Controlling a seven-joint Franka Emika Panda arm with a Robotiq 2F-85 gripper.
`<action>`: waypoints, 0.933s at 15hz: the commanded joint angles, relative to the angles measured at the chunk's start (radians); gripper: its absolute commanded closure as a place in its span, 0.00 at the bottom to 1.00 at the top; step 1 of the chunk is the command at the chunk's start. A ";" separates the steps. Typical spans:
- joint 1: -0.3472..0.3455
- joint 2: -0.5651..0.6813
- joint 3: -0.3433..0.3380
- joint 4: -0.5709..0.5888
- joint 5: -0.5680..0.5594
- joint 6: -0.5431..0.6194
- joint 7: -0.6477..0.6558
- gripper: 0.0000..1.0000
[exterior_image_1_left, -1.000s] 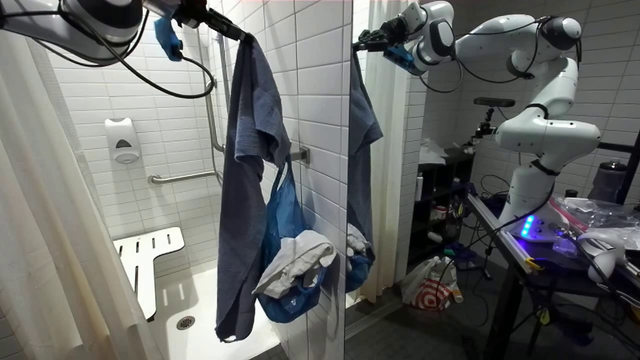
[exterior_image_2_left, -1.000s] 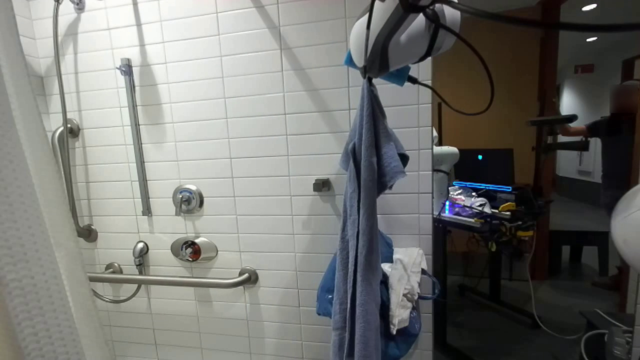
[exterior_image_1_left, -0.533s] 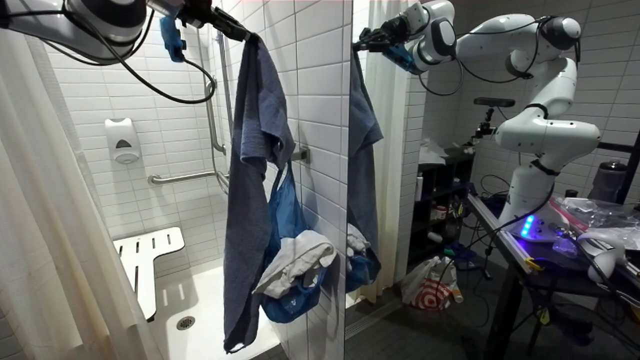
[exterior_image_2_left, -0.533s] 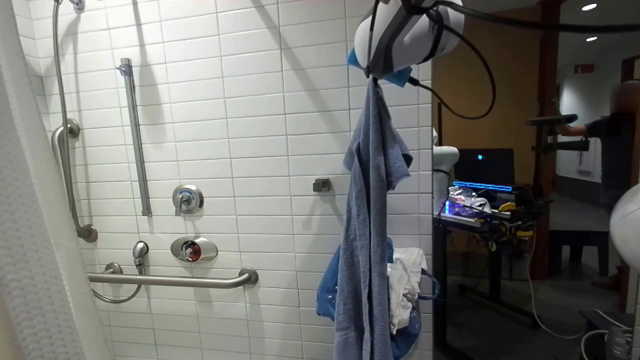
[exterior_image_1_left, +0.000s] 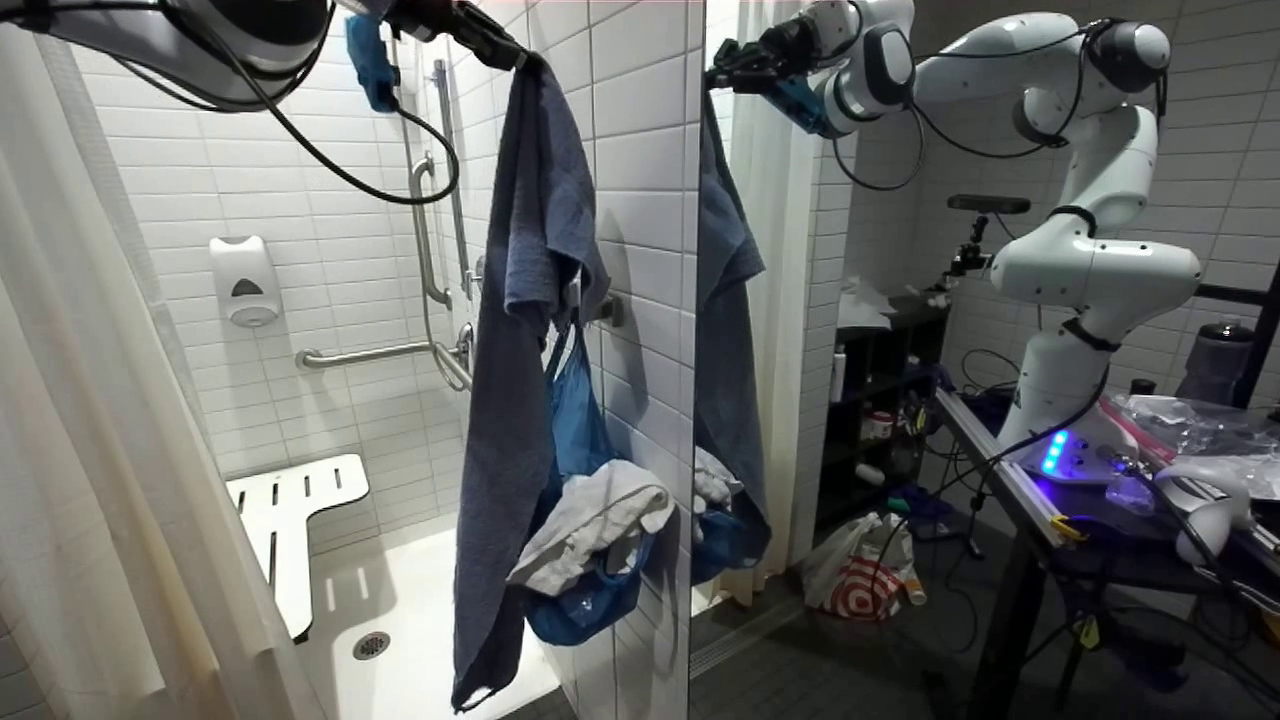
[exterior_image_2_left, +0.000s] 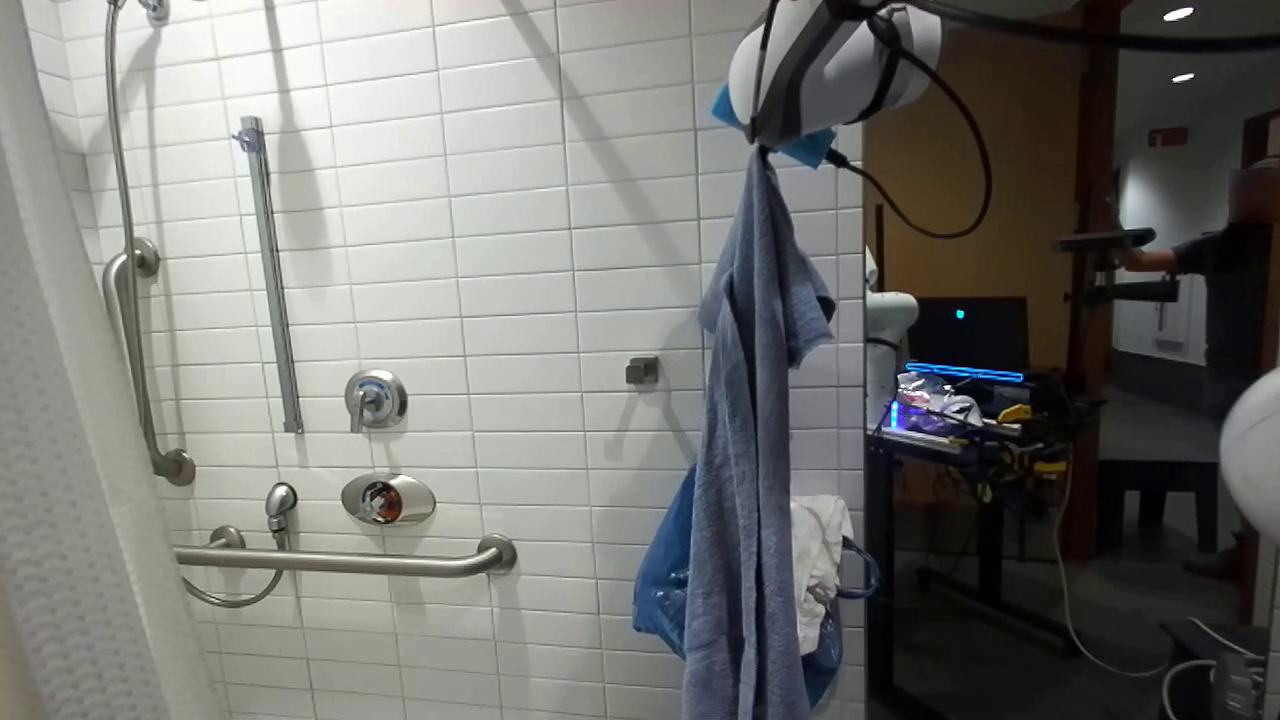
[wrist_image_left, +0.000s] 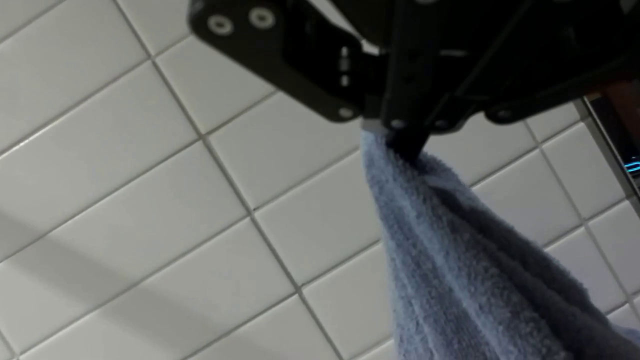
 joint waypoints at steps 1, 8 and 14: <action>-0.003 0.091 -0.024 0.084 -0.061 0.018 0.004 1.00; 0.002 0.239 -0.059 0.211 -0.150 0.012 0.005 1.00; -0.045 0.328 -0.039 0.309 -0.153 0.000 -0.035 1.00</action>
